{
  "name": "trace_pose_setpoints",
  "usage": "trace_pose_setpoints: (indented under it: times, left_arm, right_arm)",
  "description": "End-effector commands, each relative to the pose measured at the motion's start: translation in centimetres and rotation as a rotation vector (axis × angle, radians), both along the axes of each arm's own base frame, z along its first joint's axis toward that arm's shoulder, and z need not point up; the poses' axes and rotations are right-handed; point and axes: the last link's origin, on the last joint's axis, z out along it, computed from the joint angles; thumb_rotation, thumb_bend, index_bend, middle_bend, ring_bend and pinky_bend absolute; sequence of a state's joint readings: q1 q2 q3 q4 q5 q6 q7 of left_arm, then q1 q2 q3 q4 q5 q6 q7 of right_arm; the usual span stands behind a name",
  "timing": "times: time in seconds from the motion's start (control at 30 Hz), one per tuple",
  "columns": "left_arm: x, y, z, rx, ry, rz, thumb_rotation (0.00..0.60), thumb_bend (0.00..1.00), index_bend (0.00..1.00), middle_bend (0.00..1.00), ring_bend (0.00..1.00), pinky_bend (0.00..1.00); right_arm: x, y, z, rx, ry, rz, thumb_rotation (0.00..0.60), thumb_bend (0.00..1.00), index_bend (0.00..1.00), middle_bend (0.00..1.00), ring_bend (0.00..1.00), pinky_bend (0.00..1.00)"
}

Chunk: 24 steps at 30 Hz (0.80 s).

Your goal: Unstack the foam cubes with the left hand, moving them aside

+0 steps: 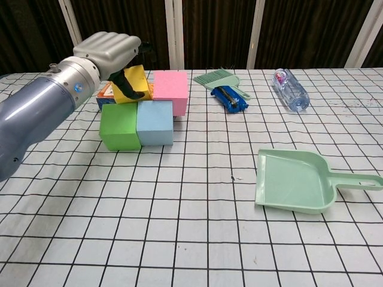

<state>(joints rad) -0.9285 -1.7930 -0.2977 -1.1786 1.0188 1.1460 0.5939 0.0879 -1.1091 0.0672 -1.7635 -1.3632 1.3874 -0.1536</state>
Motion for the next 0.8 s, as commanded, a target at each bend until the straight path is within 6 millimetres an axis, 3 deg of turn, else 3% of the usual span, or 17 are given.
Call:
trace_pose_setpoints:
  times: [0.03, 0.2, 0.43, 0.6, 0.8]
  left_arm:
    - [0.3, -3.6, 1.9, -0.279, -0.293, 0.128, 0.6, 0.49, 0.25, 0.37, 0.42, 0.56]
    - [0.8, -5.7, 4.5, -0.488, -0.483, 0.204, 0.6, 0.49, 0.24, 0.37, 0.42, 0.56]
    - [2.3, -6.8, 5.9, -0.687, -0.697, 0.21, 0.6, 0.48, 0.23, 0.37, 0.41, 0.56]
    - [1.7, -6.4, 6.6, -0.505, -0.583, 0.025, 0.6, 0.48, 0.24, 0.37, 0.41, 0.56]
    - [-1.0, -7.2, 8.5, -0.167, -0.298, -0.208, 0.6, 0.48, 0.24, 0.36, 0.41, 0.55]
  right_arm:
    - [-0.1, -0.1, 0.1, 0.0, -0.003, -0.004, 0.6, 0.12, 0.18, 0.03, 0.07, 0.0]
    - [0.0, 0.0, 0.0, 0.009, -0.006, -0.001, 0.6, 0.12, 0.18, 0.03, 0.07, 0.0]
    - [0.1, 0.1, -0.2, 0.016, 0.0, -0.009, 0.6, 0.12, 0.18, 0.03, 0.07, 0.0]
    - [0.0, 0.0, -0.3, 0.018, 0.004, -0.017, 0.6, 0.12, 0.18, 0.03, 0.07, 0.0]
    - [-0.1, -0.2, -0.4, 0.025, 0.005, -0.026, 0.6, 0.12, 0.18, 0.03, 0.07, 0.0]
